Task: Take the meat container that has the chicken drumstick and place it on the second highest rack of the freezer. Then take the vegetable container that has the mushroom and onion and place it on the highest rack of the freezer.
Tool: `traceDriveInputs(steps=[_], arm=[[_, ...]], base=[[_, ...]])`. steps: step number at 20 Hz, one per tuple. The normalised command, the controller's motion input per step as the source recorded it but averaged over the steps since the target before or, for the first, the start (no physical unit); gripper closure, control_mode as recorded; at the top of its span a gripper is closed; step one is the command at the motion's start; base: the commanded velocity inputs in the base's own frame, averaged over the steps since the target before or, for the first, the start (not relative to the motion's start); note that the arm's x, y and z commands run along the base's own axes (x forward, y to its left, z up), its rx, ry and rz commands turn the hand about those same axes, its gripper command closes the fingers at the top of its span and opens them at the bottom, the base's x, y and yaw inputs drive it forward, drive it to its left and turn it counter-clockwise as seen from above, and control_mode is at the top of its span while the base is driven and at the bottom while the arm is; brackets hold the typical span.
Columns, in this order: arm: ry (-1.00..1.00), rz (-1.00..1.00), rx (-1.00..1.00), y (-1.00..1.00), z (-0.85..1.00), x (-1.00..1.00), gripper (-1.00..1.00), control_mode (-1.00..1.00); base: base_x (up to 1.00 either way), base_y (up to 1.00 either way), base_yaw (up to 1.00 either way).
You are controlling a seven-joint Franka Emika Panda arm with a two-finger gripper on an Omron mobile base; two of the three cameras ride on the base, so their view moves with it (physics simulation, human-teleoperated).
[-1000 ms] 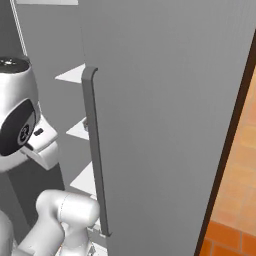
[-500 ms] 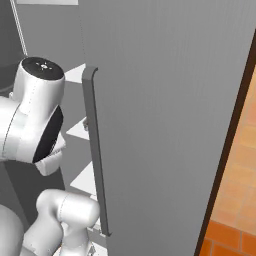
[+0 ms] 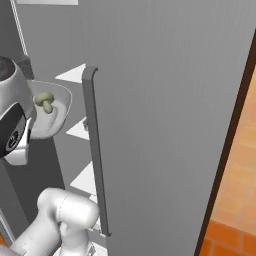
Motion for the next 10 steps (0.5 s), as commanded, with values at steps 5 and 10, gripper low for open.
traceDriveInputs(steps=[5, 10], arm=[[0.12, -0.28, 0.0, 0.07, 0.34, 0.97, 1.0, -1.0], [0.01, -0.11, 0.02, 0.02, 0.43, 0.62, 1.0, -1.0]], base=[[0.0, 0.0, 0.0], [0.0, 0.0, 0.0]])
